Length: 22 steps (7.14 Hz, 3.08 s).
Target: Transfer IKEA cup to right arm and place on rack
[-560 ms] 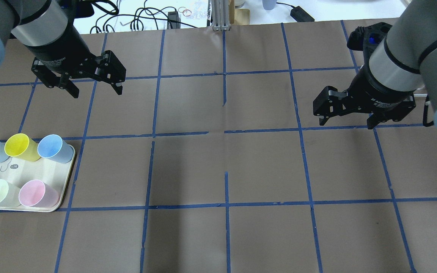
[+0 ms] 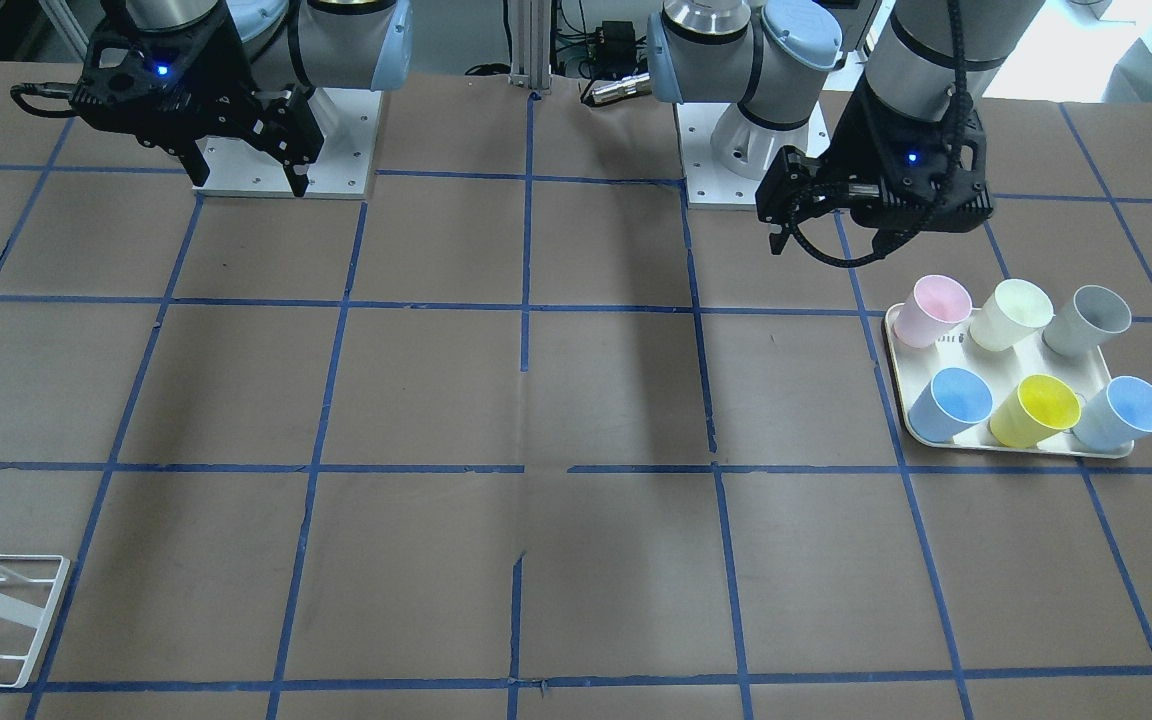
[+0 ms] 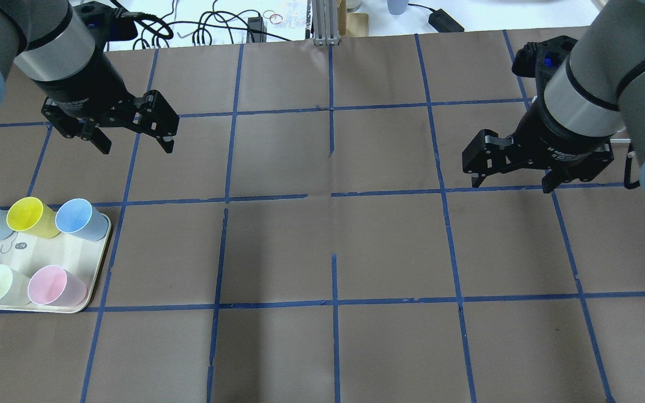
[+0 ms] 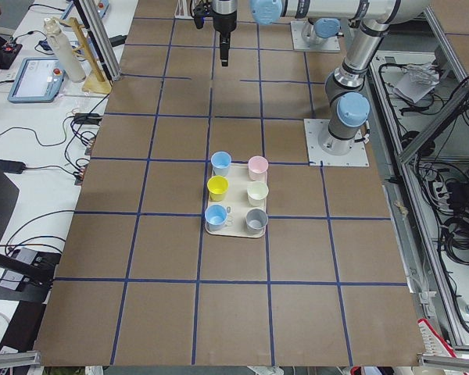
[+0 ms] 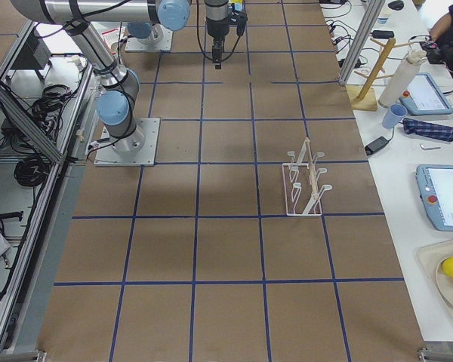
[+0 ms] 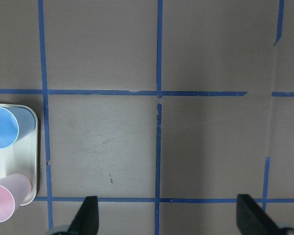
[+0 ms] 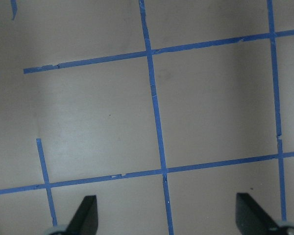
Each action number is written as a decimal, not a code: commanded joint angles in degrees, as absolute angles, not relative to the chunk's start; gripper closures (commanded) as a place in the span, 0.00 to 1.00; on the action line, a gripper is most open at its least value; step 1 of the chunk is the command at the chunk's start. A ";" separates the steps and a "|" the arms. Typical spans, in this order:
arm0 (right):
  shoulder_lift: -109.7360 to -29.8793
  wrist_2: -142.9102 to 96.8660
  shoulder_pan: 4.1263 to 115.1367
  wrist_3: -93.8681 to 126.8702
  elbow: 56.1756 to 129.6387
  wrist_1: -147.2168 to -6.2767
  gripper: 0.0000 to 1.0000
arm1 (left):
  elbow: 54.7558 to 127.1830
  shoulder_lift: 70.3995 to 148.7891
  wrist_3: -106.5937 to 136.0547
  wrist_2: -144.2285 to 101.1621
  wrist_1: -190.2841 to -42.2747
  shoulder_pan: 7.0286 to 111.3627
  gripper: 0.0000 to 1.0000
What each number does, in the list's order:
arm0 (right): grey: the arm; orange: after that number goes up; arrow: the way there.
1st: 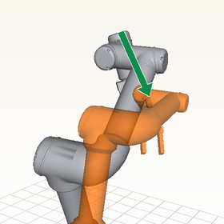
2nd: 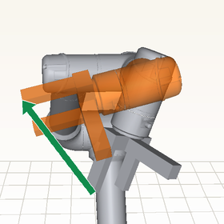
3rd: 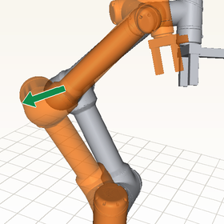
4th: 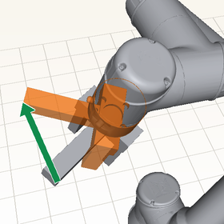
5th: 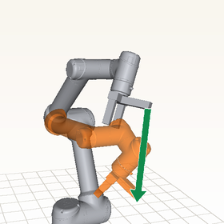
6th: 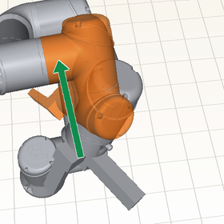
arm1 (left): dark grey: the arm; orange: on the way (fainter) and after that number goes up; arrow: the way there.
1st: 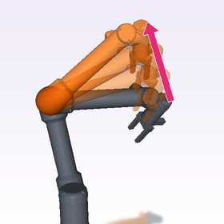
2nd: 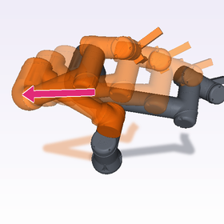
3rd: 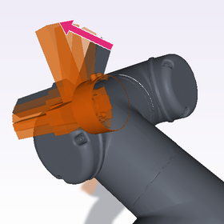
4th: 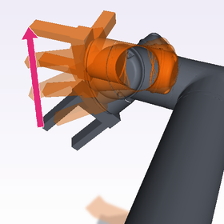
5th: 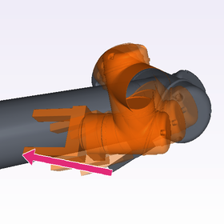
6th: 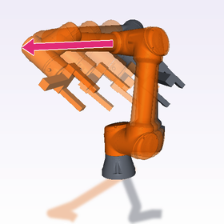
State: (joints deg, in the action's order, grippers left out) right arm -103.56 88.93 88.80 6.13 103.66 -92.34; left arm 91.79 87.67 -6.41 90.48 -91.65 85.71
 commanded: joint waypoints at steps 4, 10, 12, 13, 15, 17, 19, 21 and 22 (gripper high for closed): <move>-104.41 89.12 88.86 6.77 103.80 -91.50 0.00 | 97.29 87.53 -40.36 90.00 -90.79 60.08 0.00; -103.80 60.55 89.21 6.15 103.89 -90.35 0.00 | 105.18 95.09 -67.82 89.56 -73.85 42.47 0.00; -103.36 44.57 88.77 6.06 104.58 -90.00 0.00 | 110.54 96.84 -75.54 90.00 -61.86 41.06 0.00; -103.36 37.77 88.60 6.06 106.24 -90.26 0.00 | 112.74 97.38 -76.37 90.09 -58.39 39.65 0.00; -102.83 26.49 87.90 3.62 109.68 -90.79 0.00 | 113.73 98.69 -82.31 89.91 -58.45 38.15 0.00; -100.91 17.21 86.67 -2.69 111.95 -89.83 0.00 | 113.91 100.01 -84.36 90.00 -58.97 37.18 0.00; -100.64 7.61 86.22 -8.23 116.61 -89.65 0.00 | 113.91 101.50 -87.80 90.35 -59.06 35.25 0.00; -100.11 1.07 85.26 -11.50 117.95 -86.93 0.00 | 113.91 102.39 -87.98 90.62 -58.98 35.51 0.00; -99.50 -2.51 84.73 -13.34 118.30 -85.01 0.00 | 113.91 102.48 -87.72 90.62 -58.97 35.51 0.00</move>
